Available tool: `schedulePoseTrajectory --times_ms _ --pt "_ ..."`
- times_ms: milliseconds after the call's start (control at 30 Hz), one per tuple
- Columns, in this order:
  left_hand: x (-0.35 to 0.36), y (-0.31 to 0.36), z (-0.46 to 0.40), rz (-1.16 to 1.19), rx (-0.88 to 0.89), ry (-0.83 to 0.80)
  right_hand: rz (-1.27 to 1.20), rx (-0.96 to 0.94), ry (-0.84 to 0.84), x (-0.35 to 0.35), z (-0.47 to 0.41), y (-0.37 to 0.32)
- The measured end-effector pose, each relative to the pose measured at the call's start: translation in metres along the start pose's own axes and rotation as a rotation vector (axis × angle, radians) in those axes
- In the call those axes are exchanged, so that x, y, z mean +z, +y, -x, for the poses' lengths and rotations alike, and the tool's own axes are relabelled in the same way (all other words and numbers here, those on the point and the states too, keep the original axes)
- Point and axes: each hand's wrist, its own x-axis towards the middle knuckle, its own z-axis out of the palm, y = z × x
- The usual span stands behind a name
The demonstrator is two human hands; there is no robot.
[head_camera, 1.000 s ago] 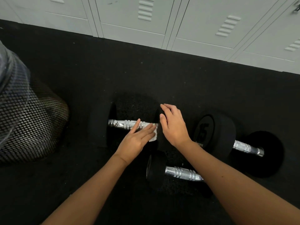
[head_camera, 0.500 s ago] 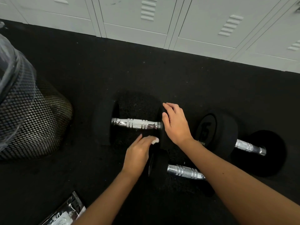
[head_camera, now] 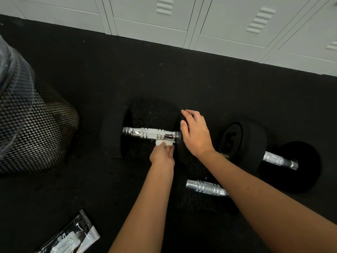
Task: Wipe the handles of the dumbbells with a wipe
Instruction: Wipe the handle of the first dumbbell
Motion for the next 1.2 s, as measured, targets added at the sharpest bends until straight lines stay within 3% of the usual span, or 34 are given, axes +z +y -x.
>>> schedulePoseTrajectory --times_ms 300,1200 --pt "-0.019 -0.003 -0.004 -0.070 0.056 -0.117 -0.009 -0.002 0.007 0.000 0.001 0.000" --pt "0.004 0.010 0.013 -0.243 0.068 0.101 -0.011 0.005 0.007 -0.001 -0.001 -0.002"
